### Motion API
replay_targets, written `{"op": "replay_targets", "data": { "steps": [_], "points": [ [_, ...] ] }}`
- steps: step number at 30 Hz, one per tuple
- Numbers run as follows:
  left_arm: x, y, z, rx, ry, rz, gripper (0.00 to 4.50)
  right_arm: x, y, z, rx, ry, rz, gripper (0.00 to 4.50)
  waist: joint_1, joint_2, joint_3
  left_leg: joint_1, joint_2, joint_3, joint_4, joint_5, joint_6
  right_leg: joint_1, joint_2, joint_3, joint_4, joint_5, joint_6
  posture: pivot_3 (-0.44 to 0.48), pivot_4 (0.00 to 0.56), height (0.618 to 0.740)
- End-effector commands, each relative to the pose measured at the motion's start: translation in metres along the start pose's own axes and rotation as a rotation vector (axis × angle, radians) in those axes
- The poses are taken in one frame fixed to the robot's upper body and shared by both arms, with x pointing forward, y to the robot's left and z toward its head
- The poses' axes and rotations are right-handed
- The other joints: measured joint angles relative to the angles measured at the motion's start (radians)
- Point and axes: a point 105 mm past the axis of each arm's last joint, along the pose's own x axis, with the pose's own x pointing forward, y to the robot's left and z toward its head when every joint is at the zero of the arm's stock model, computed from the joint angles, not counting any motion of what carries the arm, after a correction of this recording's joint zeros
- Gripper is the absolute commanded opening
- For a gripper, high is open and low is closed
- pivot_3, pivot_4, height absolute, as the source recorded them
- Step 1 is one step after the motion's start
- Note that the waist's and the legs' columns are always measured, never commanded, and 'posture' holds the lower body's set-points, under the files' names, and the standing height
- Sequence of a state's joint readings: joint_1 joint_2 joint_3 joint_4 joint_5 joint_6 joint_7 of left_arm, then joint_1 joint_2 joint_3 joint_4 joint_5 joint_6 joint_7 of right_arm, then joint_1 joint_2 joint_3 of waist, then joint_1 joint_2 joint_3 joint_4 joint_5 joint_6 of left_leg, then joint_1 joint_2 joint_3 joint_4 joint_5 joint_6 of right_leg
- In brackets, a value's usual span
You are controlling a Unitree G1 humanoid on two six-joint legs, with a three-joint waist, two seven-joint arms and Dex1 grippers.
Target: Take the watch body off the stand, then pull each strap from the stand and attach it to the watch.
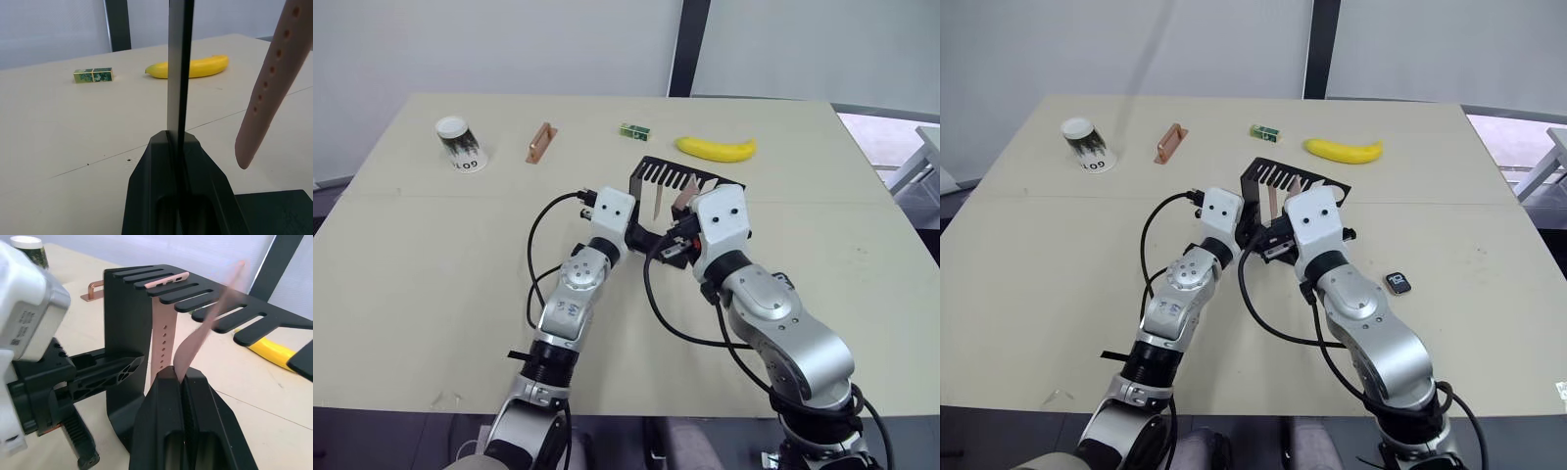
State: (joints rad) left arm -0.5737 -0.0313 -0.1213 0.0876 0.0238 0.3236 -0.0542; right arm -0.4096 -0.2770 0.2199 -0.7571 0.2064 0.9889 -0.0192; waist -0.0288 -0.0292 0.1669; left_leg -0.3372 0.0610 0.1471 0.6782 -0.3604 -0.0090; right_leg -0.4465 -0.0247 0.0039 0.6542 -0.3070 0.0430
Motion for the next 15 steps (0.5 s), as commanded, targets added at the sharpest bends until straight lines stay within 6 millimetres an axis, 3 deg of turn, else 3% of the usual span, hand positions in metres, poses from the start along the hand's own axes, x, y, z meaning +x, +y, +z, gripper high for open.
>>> {"op": "replay_targets", "data": {
  "steps": [1, 6, 13, 14, 15],
  "points": [
    [0.002, -0.002, 0.018, 0.005, -0.066, 0.001, 0.0, -0.015, 0.001, 0.005, 0.005, -0.021, 0.077, 0.07, 0.001, 0.0, 0.0, 0.0, 0.0, 0.0, 0.0, 0.0, 0.0, 0.0, 0.0, 0.0, 0.0, 0.0, 0.0, 0.0, 0.15, 0.74],
    [0.003, -0.003, 0.016, 0.004, -0.052, -0.011, 0.0, -0.03, -0.006, -0.006, -0.005, 0.022, 0.153, 0.07, 0.001, 0.0, 0.0, 0.0, 0.0, 0.0, 0.0, 0.0, 0.0, 0.0, 0.0, 0.0, 0.0, 0.0, 0.0, 0.0, 0.15, 0.74],
    [0.002, -0.002, 0.012, -0.025, -0.022, -0.038, 0.0, -0.034, -0.012, -0.011, 0.02, 0.037, 0.186, 0.07, 0.001, 0.0, 0.0, 0.0, 0.0, 0.0, 0.0, 0.0, 0.0, 0.0, 0.0, 0.0, 0.0, 0.0, 0.0, 0.0, 0.15, 0.74],
    [0.001, -0.003, 0.013, -0.035, -0.026, -0.053, 0.7, -0.034, -0.013, -0.011, 0.024, 0.036, 0.19, 0.0, 0.001, 0.0, 0.0, 0.0, 0.0, 0.0, 0.0, 0.0, 0.0, 0.0, 0.0, 0.0, 0.0, 0.0, 0.0, 0.0, 0.15, 0.74],
    [0.0, -0.003, 0.015, -0.038, -0.031, -0.068, 0.97, -0.035, -0.014, -0.011, 0.033, 0.036, 0.195, 0.0, 0.001, 0.0, 0.0, 0.0, 0.0, 0.0, 0.0, 0.0, 0.0, 0.0, 0.0, 0.0, 0.0, 0.0, 0.0, 0.0, 0.15, 0.74]
  ]
}}
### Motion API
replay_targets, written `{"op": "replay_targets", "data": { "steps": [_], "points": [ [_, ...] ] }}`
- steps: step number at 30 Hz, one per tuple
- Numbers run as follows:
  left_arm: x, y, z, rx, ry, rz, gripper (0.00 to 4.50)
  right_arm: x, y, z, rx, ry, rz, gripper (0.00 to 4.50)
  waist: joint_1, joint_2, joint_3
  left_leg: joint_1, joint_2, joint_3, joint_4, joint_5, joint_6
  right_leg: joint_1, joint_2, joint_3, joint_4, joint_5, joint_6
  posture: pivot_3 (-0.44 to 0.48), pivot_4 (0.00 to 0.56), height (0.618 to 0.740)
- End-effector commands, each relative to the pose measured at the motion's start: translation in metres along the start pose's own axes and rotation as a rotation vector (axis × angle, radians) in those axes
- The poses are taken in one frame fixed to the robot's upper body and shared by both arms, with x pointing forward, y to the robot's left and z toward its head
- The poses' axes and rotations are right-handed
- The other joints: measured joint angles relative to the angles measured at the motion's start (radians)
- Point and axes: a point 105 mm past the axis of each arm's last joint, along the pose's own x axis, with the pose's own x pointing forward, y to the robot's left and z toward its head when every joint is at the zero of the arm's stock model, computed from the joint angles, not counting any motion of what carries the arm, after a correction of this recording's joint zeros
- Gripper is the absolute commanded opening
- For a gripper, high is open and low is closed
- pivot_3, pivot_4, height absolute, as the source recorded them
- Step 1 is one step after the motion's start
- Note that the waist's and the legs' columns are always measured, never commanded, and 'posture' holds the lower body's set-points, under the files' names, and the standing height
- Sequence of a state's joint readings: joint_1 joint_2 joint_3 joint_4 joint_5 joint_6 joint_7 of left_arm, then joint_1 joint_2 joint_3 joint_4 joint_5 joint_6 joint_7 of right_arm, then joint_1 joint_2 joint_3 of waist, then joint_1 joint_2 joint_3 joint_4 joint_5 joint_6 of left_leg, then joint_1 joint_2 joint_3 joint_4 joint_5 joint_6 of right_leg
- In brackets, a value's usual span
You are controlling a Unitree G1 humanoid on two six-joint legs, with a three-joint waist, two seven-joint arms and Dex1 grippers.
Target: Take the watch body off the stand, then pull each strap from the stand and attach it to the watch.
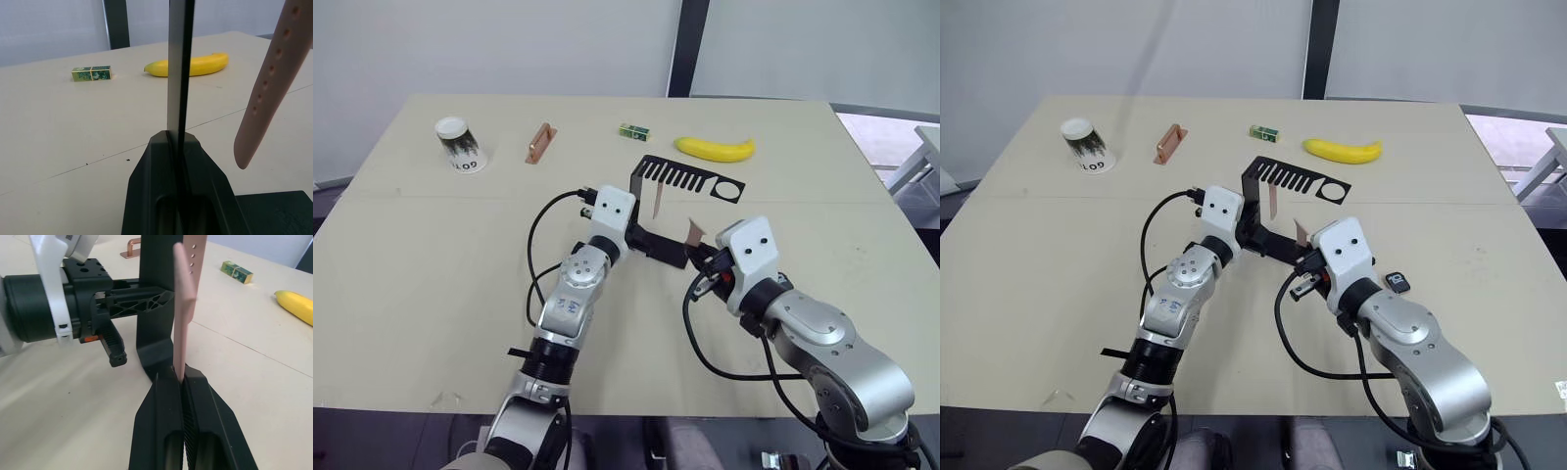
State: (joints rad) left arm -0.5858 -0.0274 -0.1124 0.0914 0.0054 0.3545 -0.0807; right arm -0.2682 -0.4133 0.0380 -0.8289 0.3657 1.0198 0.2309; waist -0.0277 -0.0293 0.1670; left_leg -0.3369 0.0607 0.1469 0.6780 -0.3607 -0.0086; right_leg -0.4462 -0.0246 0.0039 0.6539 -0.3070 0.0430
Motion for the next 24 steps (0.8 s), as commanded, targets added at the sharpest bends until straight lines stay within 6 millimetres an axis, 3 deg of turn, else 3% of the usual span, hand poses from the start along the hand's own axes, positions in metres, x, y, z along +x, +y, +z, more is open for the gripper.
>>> {"op": "replay_targets", "data": {
  "steps": [1, 7, 8, 16, 21, 24],
  "points": [
    [-0.003, -0.002, 0.017, -0.013, -0.053, -0.053, 1.41, -0.006, -0.002, 0.013, -0.006, -0.064, 0.02, 0.0, 0.0, 0.0, 0.0, 0.0, 0.0, 0.0, 0.0, 0.0, 0.0, 0.0, 0.0, 0.0, 0.0, 0.0, 0.0, 0.0, 0.15, 0.74],
    [-0.018, 0.013, 0.015, -0.005, -0.025, -0.079, 4.31, -0.008, -0.003, 0.012, 0.001, -0.058, 0.058, 0.0, -0.002, 0.0, 0.0, 0.0, 0.0, 0.0, 0.0, 0.0, 0.0, 0.0, 0.0, 0.0, 0.0, 0.0, 0.0, 0.0, 0.15, 0.74],
    [-0.02, 0.015, 0.016, -0.004, -0.024, -0.082, 4.46, -0.009, -0.003, 0.012, 0.001, -0.057, 0.065, 0.0, -0.002, 0.0, 0.0, 0.0, 0.0, 0.0, 0.0, 0.0, 0.0, 0.0, 0.0, 0.0, 0.0, 0.0, 0.0, 0.0, 0.15, 0.74],
    [-0.042, 0.029, 0.025, -0.007, -0.029, -0.154, 4.46, -0.012, -0.004, 0.011, -0.002, -0.054, 0.112, 0.0, -0.001, 0.0, 0.0, 0.0, 0.0, 0.0, 0.0, 0.0, 0.0, 0.0, 0.0, 0.0, 0.0, 0.0, 0.0, 0.0, 0.15, 0.74],
    [-0.074, 0.046, 0.025, -0.044, 0.007, -0.361, 4.46, -0.023, -0.002, 0.013, 0.008, -0.062, 0.234, 0.0, -0.005, 0.0, 0.0, 0.001, 0.001, 0.0, -0.001, 0.0, -0.001, 0.0, 0.0, 0.0, 0.001, 0.0, 0.0, 0.0, 0.15, 0.74],
    [-0.102, 0.047, 0.033, -0.167, 0.064, -0.622, 4.46, -0.029, 0.0, 0.015, 0.096, -0.081, 0.354, 0.0, -0.006, 0.0, 0.0, 0.001, 0.001, 0.0, -0.001, 0.0, -0.001, 0.0, 0.0, 0.0, 0.001, 0.0, -0.001, 0.0, 0.15, 0.74]
  ]
}}
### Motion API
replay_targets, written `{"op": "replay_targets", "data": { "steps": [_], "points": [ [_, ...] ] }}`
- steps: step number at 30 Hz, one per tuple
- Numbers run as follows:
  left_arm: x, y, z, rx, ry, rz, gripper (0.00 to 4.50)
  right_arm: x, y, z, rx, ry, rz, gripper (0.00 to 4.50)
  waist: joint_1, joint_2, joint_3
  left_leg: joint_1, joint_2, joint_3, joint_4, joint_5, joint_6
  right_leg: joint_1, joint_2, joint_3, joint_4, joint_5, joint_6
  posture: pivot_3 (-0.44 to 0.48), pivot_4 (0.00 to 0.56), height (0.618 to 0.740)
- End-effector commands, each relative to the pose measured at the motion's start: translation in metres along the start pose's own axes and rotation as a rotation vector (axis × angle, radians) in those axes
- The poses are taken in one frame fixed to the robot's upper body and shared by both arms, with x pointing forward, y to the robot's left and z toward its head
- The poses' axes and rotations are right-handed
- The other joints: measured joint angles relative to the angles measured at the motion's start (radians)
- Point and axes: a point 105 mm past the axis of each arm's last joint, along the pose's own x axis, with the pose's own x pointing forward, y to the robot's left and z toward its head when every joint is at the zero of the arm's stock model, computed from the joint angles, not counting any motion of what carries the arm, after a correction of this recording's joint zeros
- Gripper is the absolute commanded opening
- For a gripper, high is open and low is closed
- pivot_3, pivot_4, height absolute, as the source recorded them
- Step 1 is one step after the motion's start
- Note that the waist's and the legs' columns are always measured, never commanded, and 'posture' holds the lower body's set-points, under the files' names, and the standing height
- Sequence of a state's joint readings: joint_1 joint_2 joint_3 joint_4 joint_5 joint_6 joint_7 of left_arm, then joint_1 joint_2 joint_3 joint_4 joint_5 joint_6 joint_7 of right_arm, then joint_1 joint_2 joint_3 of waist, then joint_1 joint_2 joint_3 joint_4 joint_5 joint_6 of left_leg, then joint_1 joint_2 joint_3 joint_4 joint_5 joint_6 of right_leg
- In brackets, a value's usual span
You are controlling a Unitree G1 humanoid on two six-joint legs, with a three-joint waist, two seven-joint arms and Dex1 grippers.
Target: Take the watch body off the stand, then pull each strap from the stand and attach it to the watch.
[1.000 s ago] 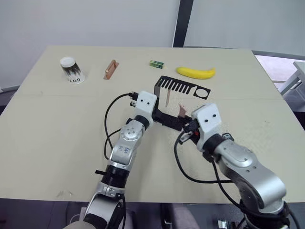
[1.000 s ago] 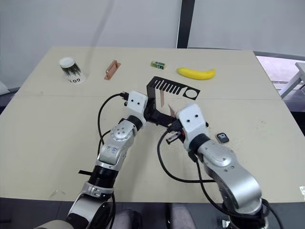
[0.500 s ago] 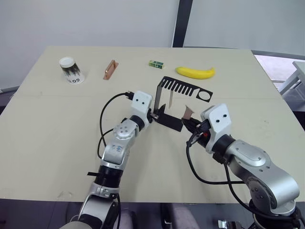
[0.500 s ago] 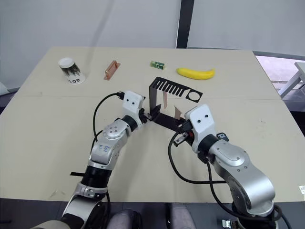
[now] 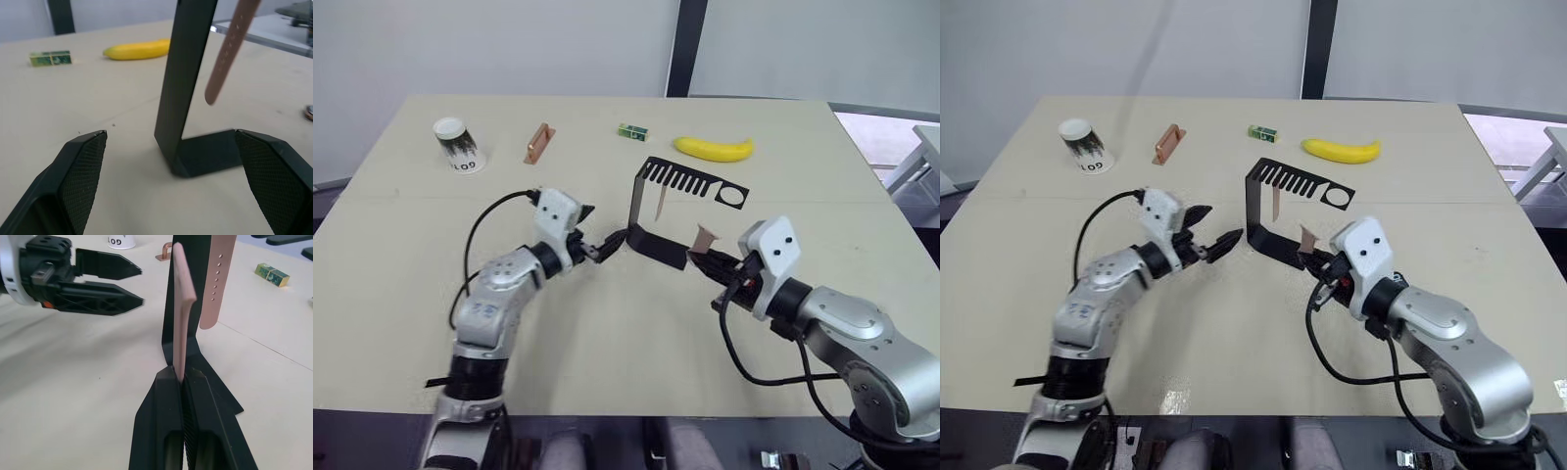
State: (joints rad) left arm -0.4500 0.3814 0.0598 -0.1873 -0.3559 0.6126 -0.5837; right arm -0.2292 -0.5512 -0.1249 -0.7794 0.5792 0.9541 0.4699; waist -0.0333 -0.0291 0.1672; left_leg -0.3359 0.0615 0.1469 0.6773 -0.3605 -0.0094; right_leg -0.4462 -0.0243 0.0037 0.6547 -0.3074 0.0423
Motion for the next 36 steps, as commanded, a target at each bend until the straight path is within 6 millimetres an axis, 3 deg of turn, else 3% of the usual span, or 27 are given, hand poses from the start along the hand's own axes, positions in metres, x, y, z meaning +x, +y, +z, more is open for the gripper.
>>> {"op": "replay_targets", "data": {
  "steps": [1, 5, 13, 17, 27, 30, 36],
  "points": [
    [-0.028, -0.019, 0.023, -0.107, -0.019, -0.332, 4.46, -0.008, 0.008, 0.015, 0.076, -0.082, 0.163, 0.0, 0.001, 0.0, 0.0, 0.0, 0.0, 0.0, 0.0, 0.0, 0.0, 0.0, 0.0, 0.0, 0.0, 0.0, 0.0, 0.0, 0.15, 0.74],
    [-0.039, -0.045, 0.042, -0.243, -0.024, -0.619, 4.46, -0.007, 0.018, 0.018, 0.158, -0.081, 0.356, 0.0, 0.007, 0.0, 0.0, -0.001, -0.001, 0.0, 0.001, -0.001, 0.001, 0.001, -0.001, -0.001, -0.001, 0.0, 0.0, 0.0, 0.15, 0.74],
    [-0.014, -0.073, 0.056, -0.398, -0.092, -0.767, 4.46, 0.006, 0.036, 0.024, 0.303, -0.073, 0.6, 0.0, -0.001, 0.0, 0.0, -0.001, -0.001, -0.001, 0.001, -0.001, 0.002, 0.001, -0.001, 0.0, -0.002, 0.0, 0.001, 0.0, 0.15, 0.74],
    [-0.015, -0.09, 0.051, -0.375, -0.073, -0.849, 2.72, 0.012, 0.037, 0.025, 0.365, -0.062, 0.626, 0.0, -0.004, 0.001, 0.001, -0.001, 0.0, -0.001, 0.001, -0.001, 0.001, 0.001, 0.0, 0.0, -0.001, 0.0, 0.001, 0.0, 0.15, 0.74],
    [-0.007, -0.093, 0.055, -0.365, -0.153, -0.837, 2.72, 0.014, 0.037, 0.024, 0.421, -0.042, 0.643, 0.0, 0.003, 0.001, 0.001, -0.001, 0.0, -0.001, 0.001, -0.001, 0.001, 0.001, -0.001, 0.0, -0.001, 0.0, 0.001, 0.0, 0.15, 0.74],
    [-0.001, -0.094, 0.053, -0.343, -0.144, -0.811, 1.86, 0.015, 0.038, 0.024, 0.421, -0.042, 0.642, 0.0, 0.002, 0.001, 0.001, -0.001, 0.0, -0.001, 0.001, -0.001, 0.001, 0.001, -0.001, 0.0, -0.001, 0.0, 0.001, 0.0, 0.15, 0.74],
    [0.001, -0.1, 0.052, -0.351, -0.128, -0.827, 1.86, 0.015, 0.039, 0.024, 0.421, -0.041, 0.639, 0.0, 0.002, 0.001, 0.001, -0.001, 0.0, -0.001, 0.001, -0.001, 0.001, 0.001, -0.001, 0.0, -0.002, 0.0, 0.001, 0.0, 0.15, 0.74]
  ]
}}
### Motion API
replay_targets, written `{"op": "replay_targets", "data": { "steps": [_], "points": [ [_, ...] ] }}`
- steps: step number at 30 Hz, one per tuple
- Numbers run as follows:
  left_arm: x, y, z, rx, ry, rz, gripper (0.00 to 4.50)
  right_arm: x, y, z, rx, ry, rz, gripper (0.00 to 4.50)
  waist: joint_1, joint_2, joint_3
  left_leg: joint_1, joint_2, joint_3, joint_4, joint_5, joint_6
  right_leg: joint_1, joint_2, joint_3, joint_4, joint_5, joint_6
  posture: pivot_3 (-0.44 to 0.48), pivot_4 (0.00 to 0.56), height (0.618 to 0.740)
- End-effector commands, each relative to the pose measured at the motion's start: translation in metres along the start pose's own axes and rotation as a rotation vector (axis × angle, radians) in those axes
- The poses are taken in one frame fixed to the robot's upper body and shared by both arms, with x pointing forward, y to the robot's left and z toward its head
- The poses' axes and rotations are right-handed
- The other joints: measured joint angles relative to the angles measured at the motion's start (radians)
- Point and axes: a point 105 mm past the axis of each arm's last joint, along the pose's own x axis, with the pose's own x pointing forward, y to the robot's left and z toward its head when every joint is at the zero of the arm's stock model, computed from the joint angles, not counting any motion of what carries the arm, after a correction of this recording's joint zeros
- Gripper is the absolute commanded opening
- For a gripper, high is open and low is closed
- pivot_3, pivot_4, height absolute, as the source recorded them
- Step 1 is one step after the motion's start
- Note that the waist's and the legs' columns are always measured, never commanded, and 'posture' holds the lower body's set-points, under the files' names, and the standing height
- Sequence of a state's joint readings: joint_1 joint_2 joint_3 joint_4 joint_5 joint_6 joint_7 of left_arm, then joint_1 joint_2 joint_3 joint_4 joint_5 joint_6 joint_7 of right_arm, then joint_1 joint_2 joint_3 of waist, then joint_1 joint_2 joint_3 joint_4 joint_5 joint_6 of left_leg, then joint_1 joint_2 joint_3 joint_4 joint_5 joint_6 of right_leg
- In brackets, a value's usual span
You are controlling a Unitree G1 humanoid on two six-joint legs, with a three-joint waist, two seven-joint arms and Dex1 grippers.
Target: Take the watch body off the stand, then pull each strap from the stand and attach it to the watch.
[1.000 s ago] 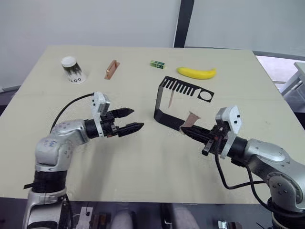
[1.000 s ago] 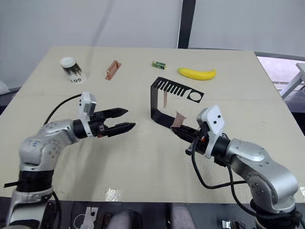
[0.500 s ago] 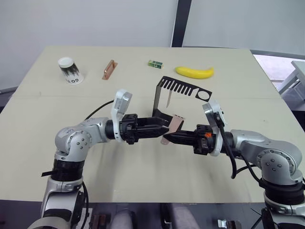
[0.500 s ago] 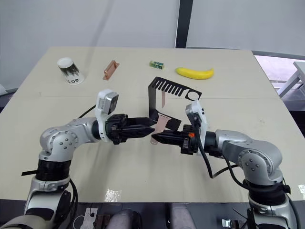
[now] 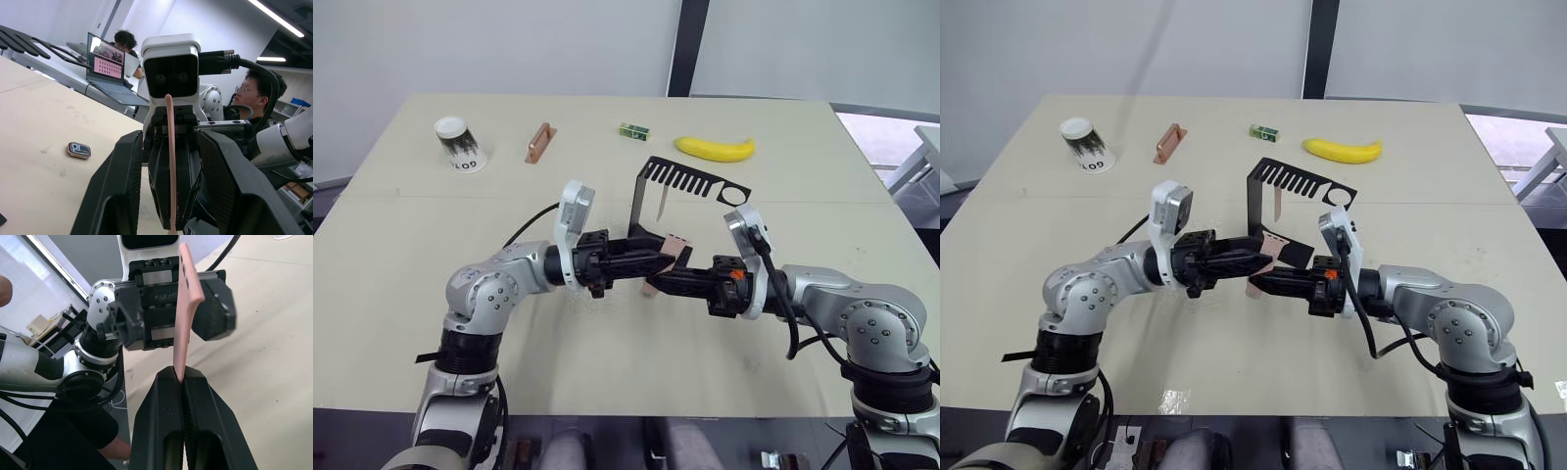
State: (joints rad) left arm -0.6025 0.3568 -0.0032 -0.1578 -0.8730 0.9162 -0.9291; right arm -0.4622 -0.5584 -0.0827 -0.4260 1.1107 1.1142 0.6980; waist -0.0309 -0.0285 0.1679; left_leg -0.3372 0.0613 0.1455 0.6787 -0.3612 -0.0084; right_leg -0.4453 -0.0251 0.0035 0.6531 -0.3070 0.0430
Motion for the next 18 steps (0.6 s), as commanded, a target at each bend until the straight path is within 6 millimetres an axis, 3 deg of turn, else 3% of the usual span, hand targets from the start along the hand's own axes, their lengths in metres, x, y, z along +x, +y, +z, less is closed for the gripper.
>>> {"op": "replay_targets", "data": {
  "steps": [1, 18],
  "points": [
    [0.0061, -0.0069, 0.0039, 0.035, 0.003, -0.025, 1.86, 0.002, 0.0061, 0.0041, -0.022, -0.01, 0.018, 0.0, 0.0, 0.0, 0.0, 0.0, 0.0, 0.0, 0.0, 0.0, 0.0, 0.0, 0.0, 0.0, 0.0, 0.0, 0.0, 0.0, 0.15, 0.74],
    [0.0079, -0.0019, 0.0091, 0.042, -0.015, 0.01, 1.86, 0.0024, 0.005, 0.0042, -0.025, -0.003, 0.013, 0.0, 0.0, 0.0, 0.0, 0.0, 0.0, 0.0, 0.0, 0.0, 0.0, 0.0, 0.0, 0.0, 0.0, 0.0, 0.0, 0.0, 0.15, 0.74]
  ]
}}
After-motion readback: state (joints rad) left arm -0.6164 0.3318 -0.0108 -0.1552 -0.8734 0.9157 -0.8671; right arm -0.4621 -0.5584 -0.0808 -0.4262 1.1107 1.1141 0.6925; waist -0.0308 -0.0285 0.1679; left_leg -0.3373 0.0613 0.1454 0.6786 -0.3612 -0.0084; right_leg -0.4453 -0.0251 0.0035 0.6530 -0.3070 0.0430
